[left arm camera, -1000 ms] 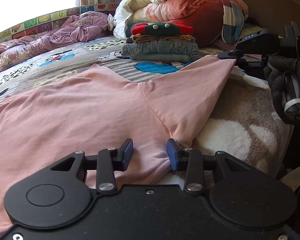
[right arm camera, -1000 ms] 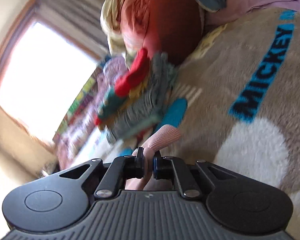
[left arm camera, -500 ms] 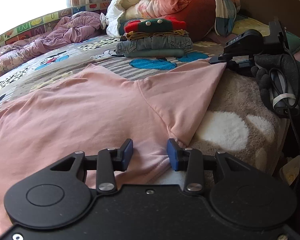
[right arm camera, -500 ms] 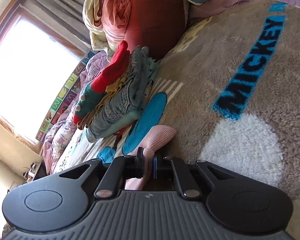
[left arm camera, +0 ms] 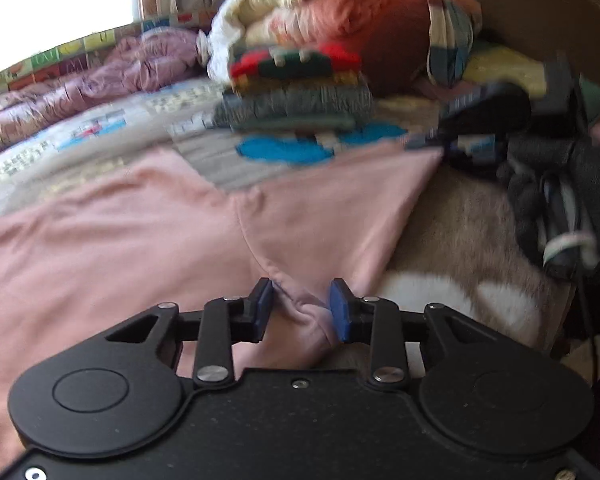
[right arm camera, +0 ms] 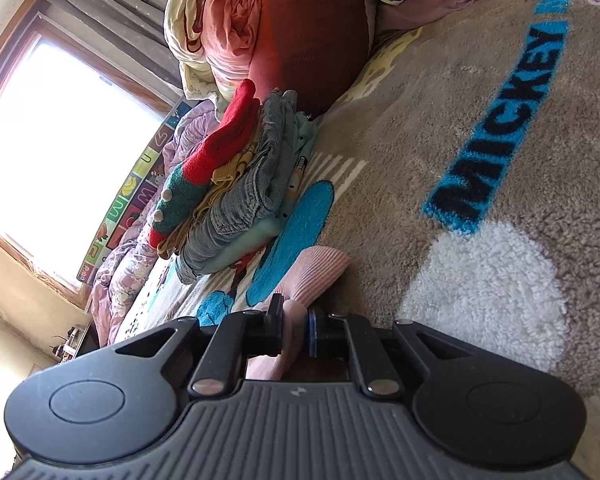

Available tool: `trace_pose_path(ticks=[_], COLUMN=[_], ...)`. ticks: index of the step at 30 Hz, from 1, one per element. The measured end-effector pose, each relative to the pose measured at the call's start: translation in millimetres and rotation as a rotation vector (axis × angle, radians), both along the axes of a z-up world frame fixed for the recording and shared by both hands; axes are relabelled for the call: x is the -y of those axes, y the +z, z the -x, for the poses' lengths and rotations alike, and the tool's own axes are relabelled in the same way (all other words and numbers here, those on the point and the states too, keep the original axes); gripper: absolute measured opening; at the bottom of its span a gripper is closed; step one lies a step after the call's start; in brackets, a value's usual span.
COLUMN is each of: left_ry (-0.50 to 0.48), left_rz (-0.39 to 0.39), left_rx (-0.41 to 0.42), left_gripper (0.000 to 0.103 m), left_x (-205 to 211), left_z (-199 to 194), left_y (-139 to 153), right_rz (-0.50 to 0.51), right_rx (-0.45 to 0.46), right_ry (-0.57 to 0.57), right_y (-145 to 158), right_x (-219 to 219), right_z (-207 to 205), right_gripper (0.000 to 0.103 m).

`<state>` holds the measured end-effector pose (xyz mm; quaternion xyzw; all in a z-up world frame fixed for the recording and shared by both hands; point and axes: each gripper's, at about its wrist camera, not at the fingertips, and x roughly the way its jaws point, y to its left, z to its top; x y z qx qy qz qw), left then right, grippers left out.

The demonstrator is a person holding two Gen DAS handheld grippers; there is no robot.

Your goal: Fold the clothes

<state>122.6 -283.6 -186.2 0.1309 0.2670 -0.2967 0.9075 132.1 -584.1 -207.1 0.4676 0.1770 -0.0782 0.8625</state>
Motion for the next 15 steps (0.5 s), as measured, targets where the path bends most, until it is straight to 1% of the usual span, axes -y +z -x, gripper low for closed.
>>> trace_pose_path(ticks=[1,3,6,8,9,12,15], left_ry=[-0.002,-0.002,-0.021,-0.036,-0.040,-0.009,0.046], left_rz=[-0.011,-0.032,-0.019,-0.037,-0.032,0.017,0.019], left_rx=[0.045,0.050,0.009,-0.020,-0.016,0.006,0.021], left_gripper=[0.030,0.030,0.030,0.031,0.031,0.031,0.031], left_x=[2.3,4.6,-0.8,-2.0,-2.9,-3.8,3.8], left_z=[6.1,8.3,2.1,0.3,-0.2,-9.1,-28.6], left_y=[-4.0,-1.6,4.1,14.2,21.0,35.4,39.3], right_rz=[-0.002,0.002,0.005,0.002,-0.002,-0.018,-0.027], right_rx=[0.001,-0.001,-0.006,-0.006,-0.005,0.003,0.008], right_ry=[0.000,-0.002,-0.009,-0.013,-0.013,-0.012,-0.008], right_y=[-0.4,-0.7,-0.2,0.2,0.2,-1.1,-2.1], right_x=[0.2,0.2,-0.7,-1.1,-0.9,0.8,1.6], right_z=[-0.2,-1.2,-1.9,-1.7,-1.2,0.7,1.4], right_gripper=[0.012,0.012,0.011,0.012,0.012,0.012,0.012])
